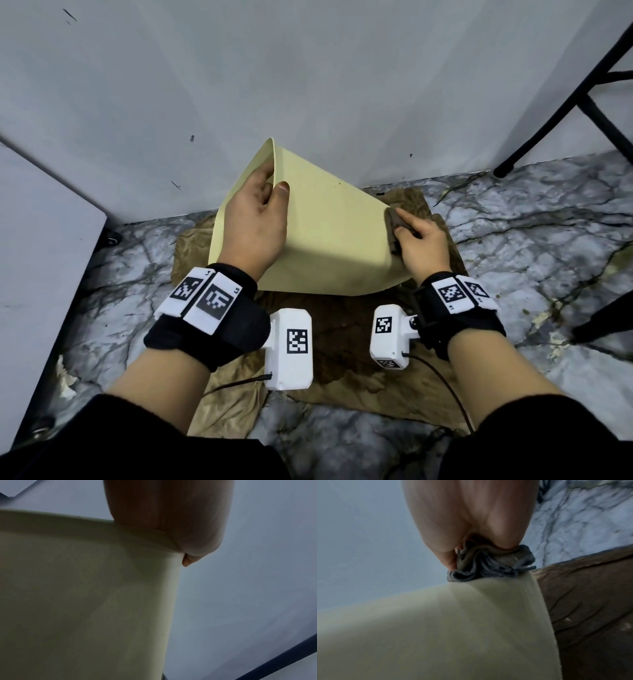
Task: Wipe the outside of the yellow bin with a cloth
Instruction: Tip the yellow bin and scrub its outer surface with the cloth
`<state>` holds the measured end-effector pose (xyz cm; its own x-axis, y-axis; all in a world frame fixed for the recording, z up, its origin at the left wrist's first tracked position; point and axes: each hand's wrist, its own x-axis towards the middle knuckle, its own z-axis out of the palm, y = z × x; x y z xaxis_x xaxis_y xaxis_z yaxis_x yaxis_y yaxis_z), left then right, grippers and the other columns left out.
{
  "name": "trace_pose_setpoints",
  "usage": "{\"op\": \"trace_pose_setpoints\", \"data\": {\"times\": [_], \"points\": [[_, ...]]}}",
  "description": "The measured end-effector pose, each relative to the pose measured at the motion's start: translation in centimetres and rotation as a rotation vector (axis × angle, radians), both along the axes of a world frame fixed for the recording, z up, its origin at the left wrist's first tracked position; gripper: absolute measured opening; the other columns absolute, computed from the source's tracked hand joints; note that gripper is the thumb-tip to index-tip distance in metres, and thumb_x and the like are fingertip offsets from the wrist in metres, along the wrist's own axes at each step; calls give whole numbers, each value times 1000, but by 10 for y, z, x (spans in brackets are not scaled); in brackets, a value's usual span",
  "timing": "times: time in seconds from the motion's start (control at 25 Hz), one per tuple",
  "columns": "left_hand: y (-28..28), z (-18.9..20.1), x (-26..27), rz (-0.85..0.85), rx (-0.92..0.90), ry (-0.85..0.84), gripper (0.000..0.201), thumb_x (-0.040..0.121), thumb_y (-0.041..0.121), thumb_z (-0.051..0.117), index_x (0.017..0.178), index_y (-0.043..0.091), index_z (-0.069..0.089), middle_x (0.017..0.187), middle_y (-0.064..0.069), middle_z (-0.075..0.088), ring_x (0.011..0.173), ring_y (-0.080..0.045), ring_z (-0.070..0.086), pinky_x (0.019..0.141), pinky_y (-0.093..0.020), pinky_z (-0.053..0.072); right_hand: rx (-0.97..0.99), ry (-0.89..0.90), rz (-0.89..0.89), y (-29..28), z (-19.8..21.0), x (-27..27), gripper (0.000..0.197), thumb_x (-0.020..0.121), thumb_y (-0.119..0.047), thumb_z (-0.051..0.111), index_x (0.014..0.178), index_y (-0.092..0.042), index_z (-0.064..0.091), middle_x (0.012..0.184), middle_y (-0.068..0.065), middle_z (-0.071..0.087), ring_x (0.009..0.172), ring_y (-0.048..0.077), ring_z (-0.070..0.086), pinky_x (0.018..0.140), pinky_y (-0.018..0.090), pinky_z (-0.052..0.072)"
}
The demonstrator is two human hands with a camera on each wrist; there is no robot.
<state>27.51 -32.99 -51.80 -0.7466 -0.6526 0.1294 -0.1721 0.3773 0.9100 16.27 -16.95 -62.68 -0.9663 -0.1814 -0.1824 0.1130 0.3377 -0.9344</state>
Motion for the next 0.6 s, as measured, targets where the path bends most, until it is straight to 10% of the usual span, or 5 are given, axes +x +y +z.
{"op": "trace_pose_setpoints", "data": {"times": [0.24, 0.6], "points": [[-3, 0, -2, 31, -46, -23, 36, 91, 19, 44, 126, 23, 50, 78, 20, 60, 68, 15, 55, 73, -9, 43, 29, -72, -26, 6, -13, -1, 34, 82, -23, 52, 113, -33, 60, 126, 5, 55, 119, 31, 45, 109, 45, 33], [5, -1, -2, 16, -109, -14, 37, 91, 11, 43, 127, 17, 48, 86, 29, 52, 71, 26, 50, 68, 4, 37, -145, 247, 283, -58, 82, 46, 36, 86, -13, 50, 117, -29, 59, 108, 1, 50, 112, 29, 44, 106, 30, 30]]}}
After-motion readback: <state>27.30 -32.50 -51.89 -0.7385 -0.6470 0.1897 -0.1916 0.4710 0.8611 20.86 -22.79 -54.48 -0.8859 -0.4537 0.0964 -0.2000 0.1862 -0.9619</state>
